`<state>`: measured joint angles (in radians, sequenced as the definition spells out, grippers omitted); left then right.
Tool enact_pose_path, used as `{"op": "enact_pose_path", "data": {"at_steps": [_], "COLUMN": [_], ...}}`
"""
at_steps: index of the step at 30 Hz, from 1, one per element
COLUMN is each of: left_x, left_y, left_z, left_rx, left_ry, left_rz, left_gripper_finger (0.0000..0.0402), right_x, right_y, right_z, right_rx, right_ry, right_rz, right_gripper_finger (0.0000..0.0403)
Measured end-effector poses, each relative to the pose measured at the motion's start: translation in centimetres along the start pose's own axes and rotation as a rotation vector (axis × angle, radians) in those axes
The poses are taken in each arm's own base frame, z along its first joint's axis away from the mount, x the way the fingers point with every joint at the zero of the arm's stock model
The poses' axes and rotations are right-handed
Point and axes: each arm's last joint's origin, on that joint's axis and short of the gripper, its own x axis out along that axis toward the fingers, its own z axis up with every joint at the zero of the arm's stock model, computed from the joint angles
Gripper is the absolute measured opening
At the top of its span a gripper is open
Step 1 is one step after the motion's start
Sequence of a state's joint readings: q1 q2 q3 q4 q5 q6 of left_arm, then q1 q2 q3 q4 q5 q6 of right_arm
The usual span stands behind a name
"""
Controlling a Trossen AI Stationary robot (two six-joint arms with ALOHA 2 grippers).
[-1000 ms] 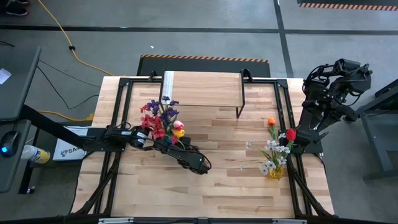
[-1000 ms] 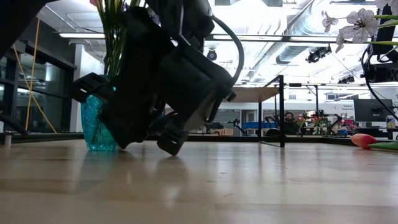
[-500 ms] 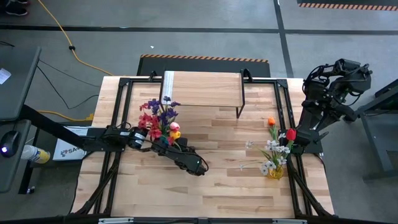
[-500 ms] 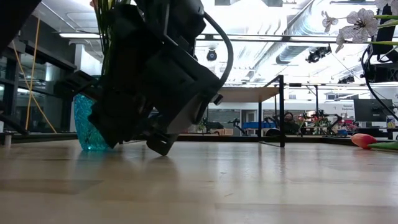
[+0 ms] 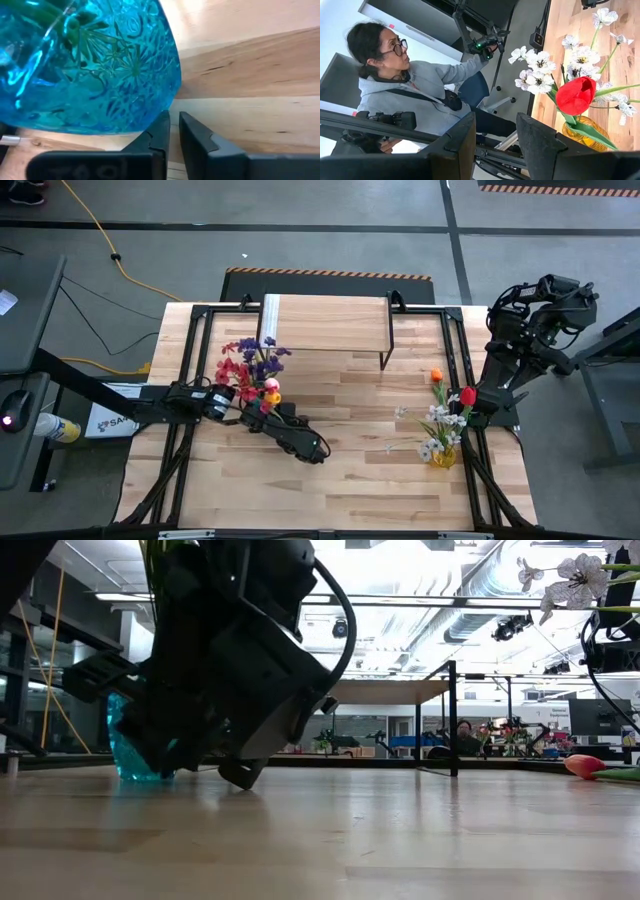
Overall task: Pick and place flowers into a vace then onto a shelf
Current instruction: Adjust the vases
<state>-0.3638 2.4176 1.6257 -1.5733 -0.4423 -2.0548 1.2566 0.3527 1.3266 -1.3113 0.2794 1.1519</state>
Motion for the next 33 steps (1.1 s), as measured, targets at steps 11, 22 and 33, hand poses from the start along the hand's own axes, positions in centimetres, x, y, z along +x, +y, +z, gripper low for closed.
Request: {"op": "enact_pose_path", "data": {"at_steps": [11, 22, 33], "left_x": [-0.2, -1.7, -4.5], "left_y": [0.9, 2.3, 3.9], "left_z": [-0.2, -0.1, -2.9], "left_rx": [-0.002, 0.004, -0.094], "left_ry": [-0.011, 0.019, 0.055], "left_rz": [-0.008, -0.050, -0.129], "left_gripper_finger": [0.0035, 0.0100, 0.0151], "right_x": [0.0, 0.0, 0.0], "right_y": [0.0, 0.0, 0.0], "right_z": [0.0, -0.1, 0.0], "right_rx": [0.000, -0.005, -0.008], "right_ry": [0.000, 0.021, 0.012], "right_rz": [0.000, 0.009, 0.005], "right_gripper_finger": [0.0133, 0.0133, 0.0133]}}
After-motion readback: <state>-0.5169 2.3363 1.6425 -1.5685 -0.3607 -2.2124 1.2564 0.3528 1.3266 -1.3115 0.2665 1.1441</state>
